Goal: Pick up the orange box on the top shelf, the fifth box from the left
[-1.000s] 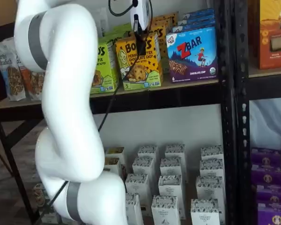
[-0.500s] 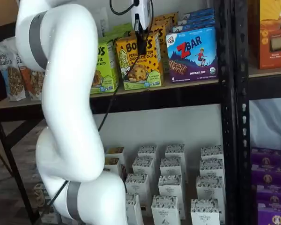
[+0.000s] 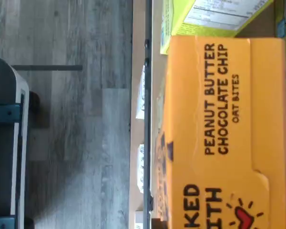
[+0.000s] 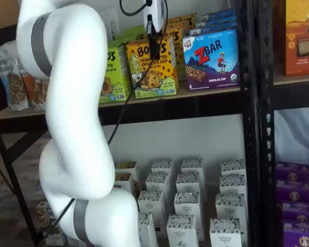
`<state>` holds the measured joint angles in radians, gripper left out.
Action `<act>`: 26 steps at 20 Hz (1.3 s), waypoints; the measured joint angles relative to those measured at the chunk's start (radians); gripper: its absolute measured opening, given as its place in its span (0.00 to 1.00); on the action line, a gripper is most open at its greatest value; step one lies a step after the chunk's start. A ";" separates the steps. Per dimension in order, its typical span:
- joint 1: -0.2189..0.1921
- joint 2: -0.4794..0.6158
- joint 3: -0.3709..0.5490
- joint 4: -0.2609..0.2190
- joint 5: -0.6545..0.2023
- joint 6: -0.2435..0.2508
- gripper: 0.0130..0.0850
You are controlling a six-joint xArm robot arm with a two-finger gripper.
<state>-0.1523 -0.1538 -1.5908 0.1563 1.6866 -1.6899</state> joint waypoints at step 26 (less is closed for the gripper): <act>-0.004 -0.350 0.257 -0.042 0.048 -0.003 0.06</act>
<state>-0.1563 -0.5034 -1.3334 0.1140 1.7351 -1.6927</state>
